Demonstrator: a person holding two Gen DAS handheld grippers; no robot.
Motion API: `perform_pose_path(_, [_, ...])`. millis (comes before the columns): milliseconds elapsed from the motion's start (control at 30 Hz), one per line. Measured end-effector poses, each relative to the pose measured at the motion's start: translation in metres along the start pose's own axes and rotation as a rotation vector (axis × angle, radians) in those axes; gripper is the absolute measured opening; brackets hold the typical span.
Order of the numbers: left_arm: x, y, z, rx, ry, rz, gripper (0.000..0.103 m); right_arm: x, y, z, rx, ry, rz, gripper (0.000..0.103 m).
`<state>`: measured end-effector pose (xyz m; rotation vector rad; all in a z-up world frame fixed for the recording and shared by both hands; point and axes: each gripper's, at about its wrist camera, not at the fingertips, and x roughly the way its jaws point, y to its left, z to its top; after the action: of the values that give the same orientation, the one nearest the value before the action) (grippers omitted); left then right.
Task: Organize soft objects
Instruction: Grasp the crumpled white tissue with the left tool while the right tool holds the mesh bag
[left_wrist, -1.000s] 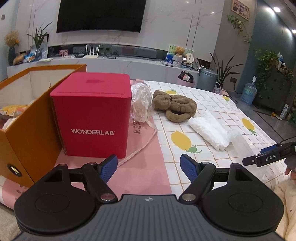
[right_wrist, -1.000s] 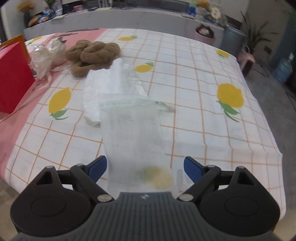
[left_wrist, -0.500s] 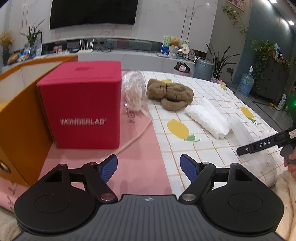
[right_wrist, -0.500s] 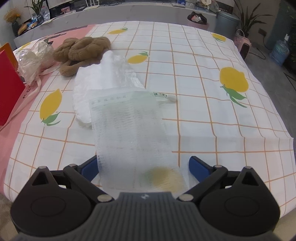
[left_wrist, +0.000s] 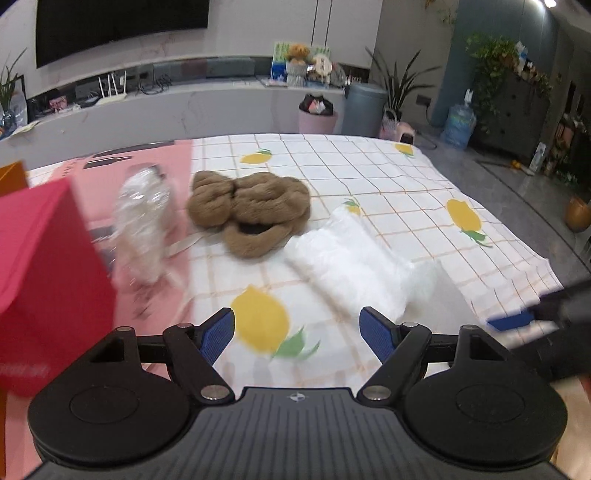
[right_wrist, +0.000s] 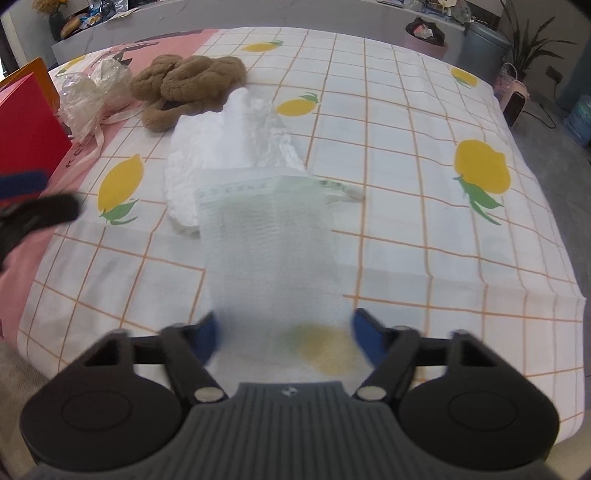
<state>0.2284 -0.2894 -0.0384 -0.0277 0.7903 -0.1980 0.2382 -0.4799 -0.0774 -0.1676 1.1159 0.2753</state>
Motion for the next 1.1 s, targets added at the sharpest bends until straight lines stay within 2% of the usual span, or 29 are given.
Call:
perform_pose_path(33, [0.006,-0.004,0.008,-0.004,0.003,0.009,0.091,-0.002,-0.004,0.0,0.004,-0.003,-0.004,0.044])
perform_pose_path(67, [0.013,-0.008,0.017,-0.015,0.001,0.022,0.091,-0.003,-0.008,0.0,0.009,-0.005,-0.009,0.037])
perform_pose_path(100, [0.021,-0.014,0.028,-0.032,0.008,0.04,0.091,-0.004,-0.013,-0.001,0.02,-0.003,-0.017,0.02])
perform_pose_path(133, [0.029,-0.02,0.035,-0.042,0.024,0.053,0.091,-0.005,-0.018,-0.001,0.033,0.001,-0.031,0.007])
perform_pose_path(167, [0.037,-0.024,0.041,-0.052,0.047,0.063,0.091,-0.005,-0.023,0.0,0.041,0.006,-0.04,0.005])
perform_pose_path(367, [0.087,-0.039,0.067,-0.169,0.274,0.132,0.091,-0.006,-0.028,-0.003,0.034,-0.001,-0.021,0.003])
perform_pose_path(533, [0.112,-0.036,0.076,-0.276,0.373,0.144,0.091,-0.006,-0.028,-0.003,0.043,-0.003,-0.011,0.004])
perform_pose_path(633, [0.121,-0.032,0.082,-0.352,0.417,0.128,0.092,-0.006,-0.031,-0.004,0.05,-0.009,0.005,0.004])
perform_pose_path(733, [0.125,-0.033,0.085,-0.374,0.445,0.146,0.092,-0.006,-0.034,-0.005,0.067,-0.012,0.017,0.004])
perform_pose_path(867, [0.132,-0.037,0.087,-0.366,0.485,0.166,0.095,-0.006,-0.033,-0.005,0.064,-0.013,0.016,0.004])
perform_pose_path(933, [0.137,-0.038,0.085,-0.376,0.516,0.182,0.1,-0.006,-0.031,-0.005,0.057,-0.012,0.009,0.004])
perform_pose_path(1067, [0.137,-0.041,0.083,-0.338,0.517,0.189,0.1,-0.006,-0.028,-0.004,0.028,-0.009,-0.006,0.004])
perform_pose_path(1100, [0.136,-0.041,0.083,-0.332,0.516,0.193,0.094,-0.006,-0.027,-0.005,0.018,-0.01,-0.007,0.004])
